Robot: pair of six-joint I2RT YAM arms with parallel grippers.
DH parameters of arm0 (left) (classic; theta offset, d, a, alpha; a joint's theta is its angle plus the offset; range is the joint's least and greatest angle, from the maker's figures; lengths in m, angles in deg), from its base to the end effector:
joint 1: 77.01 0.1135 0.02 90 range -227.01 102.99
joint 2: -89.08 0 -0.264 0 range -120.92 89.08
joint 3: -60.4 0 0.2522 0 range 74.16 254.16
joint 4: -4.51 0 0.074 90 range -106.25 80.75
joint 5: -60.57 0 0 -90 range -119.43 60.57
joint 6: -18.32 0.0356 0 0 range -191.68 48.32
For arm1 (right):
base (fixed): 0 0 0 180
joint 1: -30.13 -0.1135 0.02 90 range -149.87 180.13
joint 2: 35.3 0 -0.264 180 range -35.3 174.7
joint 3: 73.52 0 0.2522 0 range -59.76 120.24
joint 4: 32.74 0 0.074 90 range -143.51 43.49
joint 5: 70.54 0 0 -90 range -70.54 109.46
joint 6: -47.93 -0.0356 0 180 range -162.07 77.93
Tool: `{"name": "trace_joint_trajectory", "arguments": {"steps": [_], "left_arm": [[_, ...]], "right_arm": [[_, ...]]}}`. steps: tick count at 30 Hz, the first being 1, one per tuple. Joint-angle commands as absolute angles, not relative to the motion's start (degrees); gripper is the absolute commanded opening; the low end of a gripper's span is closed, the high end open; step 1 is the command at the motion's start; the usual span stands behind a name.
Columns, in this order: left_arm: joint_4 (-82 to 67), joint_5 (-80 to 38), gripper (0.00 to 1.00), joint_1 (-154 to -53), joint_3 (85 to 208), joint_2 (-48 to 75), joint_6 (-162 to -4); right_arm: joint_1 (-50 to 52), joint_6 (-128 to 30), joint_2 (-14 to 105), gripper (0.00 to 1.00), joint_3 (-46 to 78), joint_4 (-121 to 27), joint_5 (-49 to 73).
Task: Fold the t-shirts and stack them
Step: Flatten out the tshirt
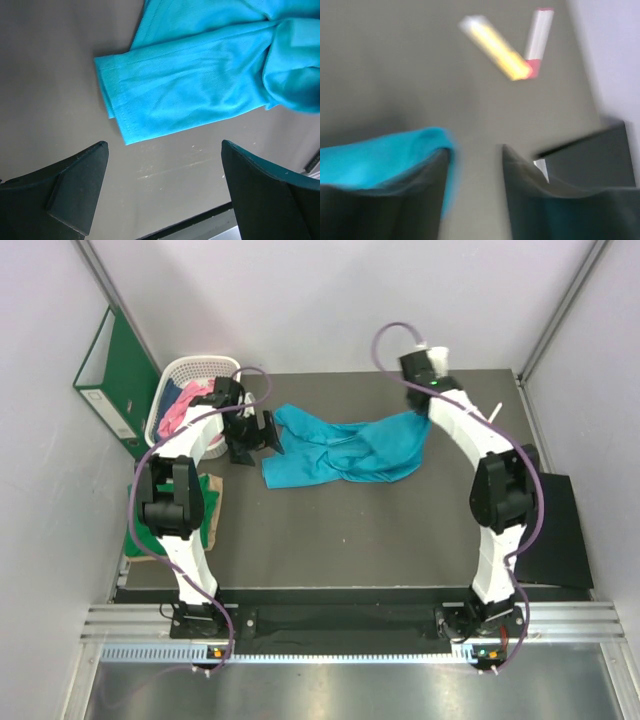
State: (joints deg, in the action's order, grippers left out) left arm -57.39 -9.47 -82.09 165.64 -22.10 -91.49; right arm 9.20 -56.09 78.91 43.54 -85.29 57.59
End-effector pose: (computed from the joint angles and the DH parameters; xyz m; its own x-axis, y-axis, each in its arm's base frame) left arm 0.4041 -0.0481 0.2340 -0.9396 -0.2363 -0.2477 -0.1137 0.8979 -0.4253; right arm 0.4245 0.1388 0.2890 -0.6688 -0.0518 -0.7416 0.2618 0.9172 -0.3002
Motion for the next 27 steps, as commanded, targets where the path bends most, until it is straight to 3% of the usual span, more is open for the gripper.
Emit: {"name": "trace_joint_trajectory", "arguments": {"steps": [1,4,6,13,20,23,24,26,27], "left_arm": [[-52.41,-5.27,0.99,-82.72,167.5,-23.16,-92.77],[-51.96,-4.39,0.99,-83.86,167.5,-24.29,-92.16],[-51.96,-4.21,0.99,-84.3,167.76,-25.09,-91.81],[-53.1,-7.28,0.93,-86.32,168.55,-30.7,-90.84],[-54.86,-9.48,0.8,-86.59,170.74,-35.37,-89.52],[-56.44,-9.83,0.63,-86.68,171.8,-37.57,-89.08],[-56.62,-9.92,0.47,-86.68,171.89,-38.01,-88.82],[-56.71,-9.57,0.31,-86.68,171.63,-38.98,-88.82],[-56.71,-9.4,0.19,-86.76,171.37,-39.15,-88.73]], "right_arm": [[11.85,-61.06,83.34,0.63,49.38,-90.44,63.32],[10.54,-60.8,81.35,0.8,47.57,-89.67,59.73],[8.52,-58.95,79.15,0.85,44.75,-85.8,57.88],[5.79,-58.6,74.12,0.85,38.42,-82.19,42.43],[5.35,-58.42,78.86,0.82,40.16,-84.47,37.57],[5.17,-58.51,81.85,0.82,42.71,-87.63,36.69],[5.17,-58.6,82.82,0.82,43.24,-88.33,36.86],[5.17,-58.6,83.09,0.82,43.24,-88.52,35.99],[5.08,-58.51,83.09,0.81,43.07,-88.26,35.37]]}}
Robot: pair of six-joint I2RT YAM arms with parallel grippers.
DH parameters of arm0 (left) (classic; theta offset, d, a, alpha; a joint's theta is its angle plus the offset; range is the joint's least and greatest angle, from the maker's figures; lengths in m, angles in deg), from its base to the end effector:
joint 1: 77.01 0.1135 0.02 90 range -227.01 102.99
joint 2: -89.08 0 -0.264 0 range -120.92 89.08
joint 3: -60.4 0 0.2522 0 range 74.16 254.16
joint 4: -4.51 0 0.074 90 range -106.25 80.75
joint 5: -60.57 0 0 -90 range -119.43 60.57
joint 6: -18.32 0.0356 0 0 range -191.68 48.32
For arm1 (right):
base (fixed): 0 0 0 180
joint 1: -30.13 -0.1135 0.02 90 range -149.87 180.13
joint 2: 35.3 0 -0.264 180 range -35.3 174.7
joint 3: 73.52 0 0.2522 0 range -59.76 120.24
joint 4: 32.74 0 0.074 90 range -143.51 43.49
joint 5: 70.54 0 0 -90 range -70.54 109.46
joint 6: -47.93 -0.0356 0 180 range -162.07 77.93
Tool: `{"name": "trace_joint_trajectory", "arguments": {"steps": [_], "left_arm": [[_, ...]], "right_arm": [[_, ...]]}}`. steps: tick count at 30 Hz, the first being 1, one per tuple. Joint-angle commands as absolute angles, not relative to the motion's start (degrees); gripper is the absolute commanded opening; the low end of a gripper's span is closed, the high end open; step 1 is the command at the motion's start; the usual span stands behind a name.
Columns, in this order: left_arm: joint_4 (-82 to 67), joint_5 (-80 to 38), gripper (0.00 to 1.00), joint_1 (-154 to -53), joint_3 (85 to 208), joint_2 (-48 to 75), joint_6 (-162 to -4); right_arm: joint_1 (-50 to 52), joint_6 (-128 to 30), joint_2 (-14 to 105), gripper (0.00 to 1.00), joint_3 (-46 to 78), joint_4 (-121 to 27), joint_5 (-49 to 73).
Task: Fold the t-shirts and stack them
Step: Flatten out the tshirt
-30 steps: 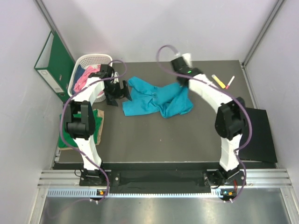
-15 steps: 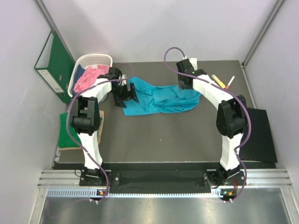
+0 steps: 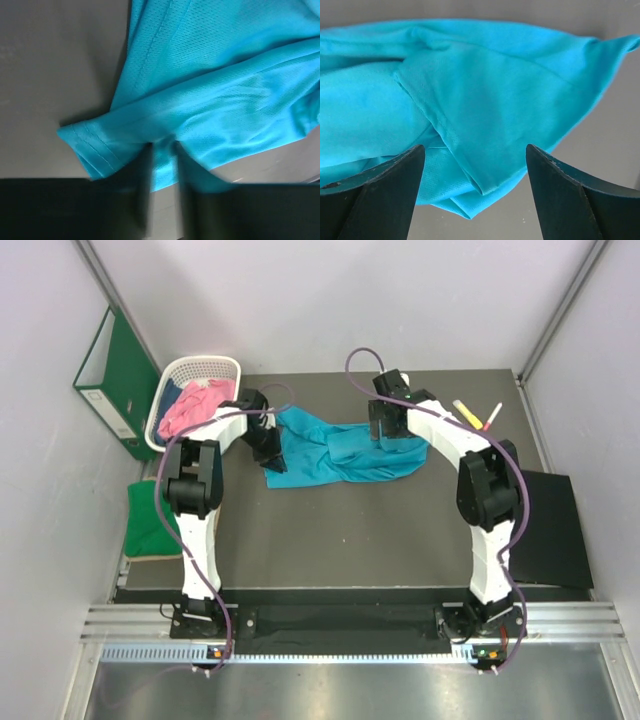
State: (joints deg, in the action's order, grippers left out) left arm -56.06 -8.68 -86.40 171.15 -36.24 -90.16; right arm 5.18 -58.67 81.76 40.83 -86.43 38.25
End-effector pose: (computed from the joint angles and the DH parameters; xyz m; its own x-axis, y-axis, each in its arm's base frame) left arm 0.4362 -0.0849 0.1618 -0.9812 -0.1382 -0.1347 -0.0725 0.9110 -0.4061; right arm 0.4143 0.1801 0.2470 -0.7916 -0.0700 -0.6070 -0.0121 0.9950 -0.0990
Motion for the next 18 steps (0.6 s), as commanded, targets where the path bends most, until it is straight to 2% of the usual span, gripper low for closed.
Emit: {"name": "trace_joint_trajectory", "arguments": {"steps": [1,7,10,13,14,16,17,18], "left_arm": [[-56.97,-9.48,0.0,-86.77,171.36,-39.68,-88.82],[-58.46,-10.54,0.0,-86.94,170.58,-36.97,-88.38],[-60.48,-11.5,0.0,-86.94,170.05,-33.72,-87.24],[-62.33,-12.56,0.0,-86.94,169.09,-30.02,-86.1],[-62.86,-12.65,0.0,-86.85,168.64,-29.06,-85.66],[-63.47,-12.47,0.0,-86.94,167.59,-26.42,-85.13],[-64.0,-12.73,0.0,-86.94,167.24,-25.8,-84.87],[-64.79,-13.17,0.0,-86.85,166.89,-24.49,-84.69]], "right_arm": [[5.0,-58.07,83.18,0.81,43.07,-87.91,33.89],[5.08,-57.37,85.37,0.79,43.95,-88.6,30.63],[5.08,-57.98,88.35,0.75,45.79,-91.49,31.76],[5.17,-58.68,92.66,0.45,49.74,-96.31,33.95],[5.08,-58.86,93.71,0.32,50.7,-97.56,34.66],[5.17,-59.91,95.3,0.18,52.21,-99.23,37.2],[5.08,-60.26,94.87,0.06,51.69,-99.15,38.0],[5.17,-60.61,94.26,0.02,51.16,-98.11,38.96]]}}
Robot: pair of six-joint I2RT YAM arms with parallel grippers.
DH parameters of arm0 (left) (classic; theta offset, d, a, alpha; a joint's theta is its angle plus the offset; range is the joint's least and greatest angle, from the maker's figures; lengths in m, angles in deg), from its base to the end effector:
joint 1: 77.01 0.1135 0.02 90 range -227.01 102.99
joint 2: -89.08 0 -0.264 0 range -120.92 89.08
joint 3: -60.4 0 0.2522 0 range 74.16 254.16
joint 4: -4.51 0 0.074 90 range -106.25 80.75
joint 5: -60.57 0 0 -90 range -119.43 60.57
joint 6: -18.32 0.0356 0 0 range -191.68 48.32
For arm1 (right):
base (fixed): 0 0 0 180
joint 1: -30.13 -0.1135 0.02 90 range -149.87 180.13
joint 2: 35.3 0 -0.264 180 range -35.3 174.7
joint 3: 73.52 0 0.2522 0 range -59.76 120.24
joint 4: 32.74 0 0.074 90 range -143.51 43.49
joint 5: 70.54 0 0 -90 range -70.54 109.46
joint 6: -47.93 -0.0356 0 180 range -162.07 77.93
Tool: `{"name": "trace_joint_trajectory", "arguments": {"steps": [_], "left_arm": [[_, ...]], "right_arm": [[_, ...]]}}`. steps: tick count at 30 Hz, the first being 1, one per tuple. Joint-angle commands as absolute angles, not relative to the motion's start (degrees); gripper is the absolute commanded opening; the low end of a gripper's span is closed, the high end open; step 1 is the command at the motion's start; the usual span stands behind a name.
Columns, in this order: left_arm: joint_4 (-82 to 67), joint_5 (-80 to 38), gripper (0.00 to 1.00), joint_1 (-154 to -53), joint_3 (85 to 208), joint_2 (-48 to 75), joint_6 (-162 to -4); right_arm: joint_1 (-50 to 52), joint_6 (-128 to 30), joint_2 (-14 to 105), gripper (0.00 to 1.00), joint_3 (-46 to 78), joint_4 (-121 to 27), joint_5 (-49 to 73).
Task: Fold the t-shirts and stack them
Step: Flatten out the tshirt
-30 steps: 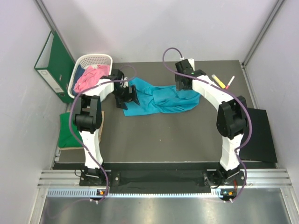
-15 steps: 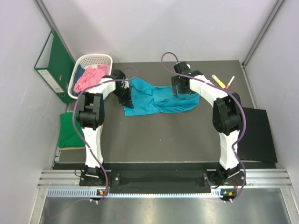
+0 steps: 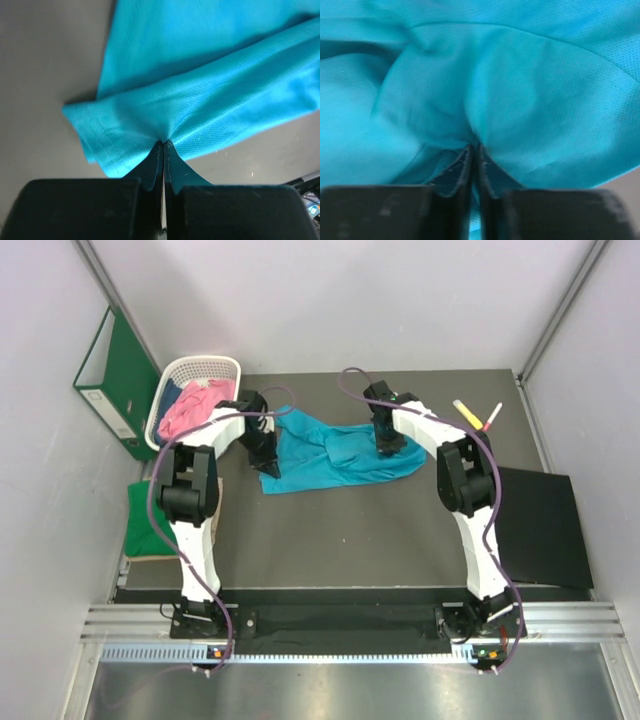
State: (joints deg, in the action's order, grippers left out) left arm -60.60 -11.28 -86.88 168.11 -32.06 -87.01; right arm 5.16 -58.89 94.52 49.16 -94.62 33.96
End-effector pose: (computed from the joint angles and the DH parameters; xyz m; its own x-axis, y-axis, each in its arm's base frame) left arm 0.4151 -0.0835 0.1752 -0.9904 -0.0827 -0.1109 -0.0394 0.9371 -0.3470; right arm 0.4372 0.1938 0.1836 -0.9050 -0.1124 -0.4104 -0.0685 0.9904 -0.1202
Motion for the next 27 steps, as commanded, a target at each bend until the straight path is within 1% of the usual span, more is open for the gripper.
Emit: {"name": "trace_joint_trajectory", "arguments": {"steps": [1,8,12,21,26,27], "left_arm": [[-65.14,-13.26,0.0,-86.85,166.1,-23.87,-84.6],[-67.17,-13.26,0.0,-87.2,161.26,-17.37,-84.86],[-68.57,-13.26,0.0,-88.87,155.48,-13.33,-84.86],[-69.63,-14.05,0.0,-92.56,139.31,-6.11,-88.46],[-72.09,-15.37,0.0,-92.65,134.89,-3.83,-89.7],[-72.0,-14.67,0.2,-92.65,135.33,-3.21,-89.61]], "right_arm": [[5.08,-60.62,93.47,0.0,50.54,-97.14,39.41],[5.26,-60.36,85.92,0.0,47.64,-91.25,44.07],[5.43,-58.78,83.88,0.0,48.6,-87.47,45.73],[6.66,-54.82,86.34,0.0,56.25,-84.48,49.16],[7.98,-53.67,89.67,0.0,62.03,-83.77,50.57],[8.33,-53.59,89.94,0.0,62.75,-83.68,50.66]]}}
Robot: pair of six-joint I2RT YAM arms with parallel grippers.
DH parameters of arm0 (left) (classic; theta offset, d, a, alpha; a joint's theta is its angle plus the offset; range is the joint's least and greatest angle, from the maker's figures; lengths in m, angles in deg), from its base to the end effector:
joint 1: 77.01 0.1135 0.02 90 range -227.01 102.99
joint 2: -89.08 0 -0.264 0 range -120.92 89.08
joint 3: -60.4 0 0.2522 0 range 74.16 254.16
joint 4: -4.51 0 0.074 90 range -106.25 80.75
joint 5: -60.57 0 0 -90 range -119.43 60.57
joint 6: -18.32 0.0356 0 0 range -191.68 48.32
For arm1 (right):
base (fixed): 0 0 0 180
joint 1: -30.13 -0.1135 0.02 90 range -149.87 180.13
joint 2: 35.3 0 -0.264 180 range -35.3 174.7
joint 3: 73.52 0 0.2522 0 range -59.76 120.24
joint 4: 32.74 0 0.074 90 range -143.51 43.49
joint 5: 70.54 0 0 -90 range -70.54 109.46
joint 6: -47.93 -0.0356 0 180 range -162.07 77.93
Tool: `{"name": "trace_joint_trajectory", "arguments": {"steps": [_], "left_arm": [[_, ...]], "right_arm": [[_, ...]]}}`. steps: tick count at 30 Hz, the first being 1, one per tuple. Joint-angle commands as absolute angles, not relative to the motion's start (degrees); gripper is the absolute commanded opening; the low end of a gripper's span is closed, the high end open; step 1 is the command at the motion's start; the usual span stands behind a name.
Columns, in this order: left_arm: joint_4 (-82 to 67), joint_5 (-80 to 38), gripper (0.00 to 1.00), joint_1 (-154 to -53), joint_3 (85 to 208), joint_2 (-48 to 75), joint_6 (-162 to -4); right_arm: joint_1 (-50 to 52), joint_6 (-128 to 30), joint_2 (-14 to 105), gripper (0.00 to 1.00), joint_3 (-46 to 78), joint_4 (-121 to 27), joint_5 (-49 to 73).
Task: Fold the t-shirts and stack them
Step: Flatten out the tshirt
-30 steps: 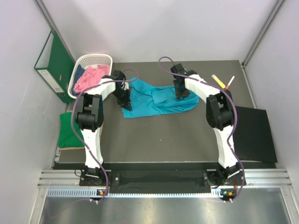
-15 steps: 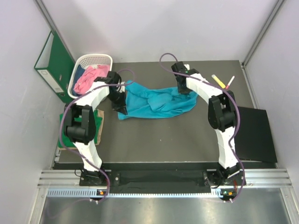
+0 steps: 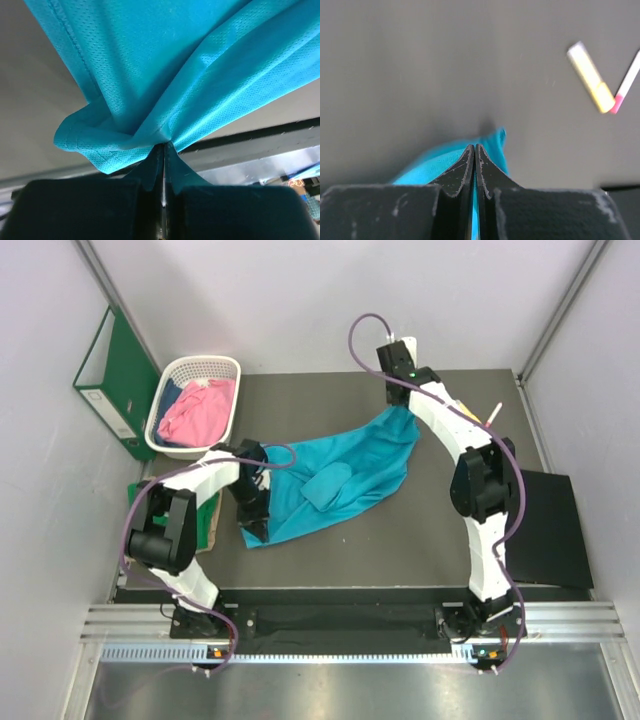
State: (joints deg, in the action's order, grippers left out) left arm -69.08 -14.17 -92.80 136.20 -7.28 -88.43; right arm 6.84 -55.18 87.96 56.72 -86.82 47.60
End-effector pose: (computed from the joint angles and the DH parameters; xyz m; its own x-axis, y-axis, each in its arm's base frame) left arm 0.2645 -0.0845 0.1792 -0.9894 -0.0092 0.1450 -0.0428 0.9721 -0.2305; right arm 0.4538 0.1771 0.2877 -0.6675 -0.0696 -0.7413 0.1003 0.9782 -0.1821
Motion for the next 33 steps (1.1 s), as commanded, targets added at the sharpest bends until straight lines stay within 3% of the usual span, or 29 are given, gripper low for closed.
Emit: {"name": "trace_joint_trajectory", "arguments": {"steps": [1,2,3,9,11,14,15,18,23,33], "left_arm": [[-71.66,-14.49,0.42,-92.74,136.03,-2.6,-89.17],[-71.48,-14.93,0.65,-92.74,137.16,-1.03,-89.17],[-71.04,-15.71,0.99,-92.74,140.31,-0.14,-89.26],[-60.77,-21.6,0.99,-91.42,152.97,1.1,-93.55],[-56.72,-24.07,0.99,-90.46,156.57,-1.78,-94.61],[-53.03,-26.79,0.99,-89.32,162.38,-8.72,-95.76],[-52.58,-27.58,0.99,-89.14,164.23,-10.92,-95.85],[-53.8,-30.65,0.99,-88.7,172.92,-21.46,-94.45],[-58.9,-33.55,0.99,-88.26,186.56,-36.77,-92.16],[-51.97,-35.41,0.95,-85.54,186.66,-39.68,-94.79]], "right_arm": [[8.51,-53.33,90.03,0.0,63.1,-83.25,50.57],[8.6,-52.97,90.21,0.0,63.54,-82.9,50.31],[8.77,-52.28,90.21,0.0,63.55,-81.85,50.48],[9.04,-50.6,90.65,0.01,62.49,-77.45,48.64],[9.04,-51.38,91.35,0.11,62.05,-75.78,48.12],[9.13,-52.35,91.61,0.38,60.56,-72.61,45.4],[9.13,-52.44,92.05,0.58,61.25,-72.7,44.78],[9.04,-54.64,91.62,0.8,61.7,-74.01,43.37],[9.13,-56.75,87.49,0.83,56.17,-74.28,41.79],[9.13,-57.19,77.83,0.83,40.01,-73.58,40.91]]}}
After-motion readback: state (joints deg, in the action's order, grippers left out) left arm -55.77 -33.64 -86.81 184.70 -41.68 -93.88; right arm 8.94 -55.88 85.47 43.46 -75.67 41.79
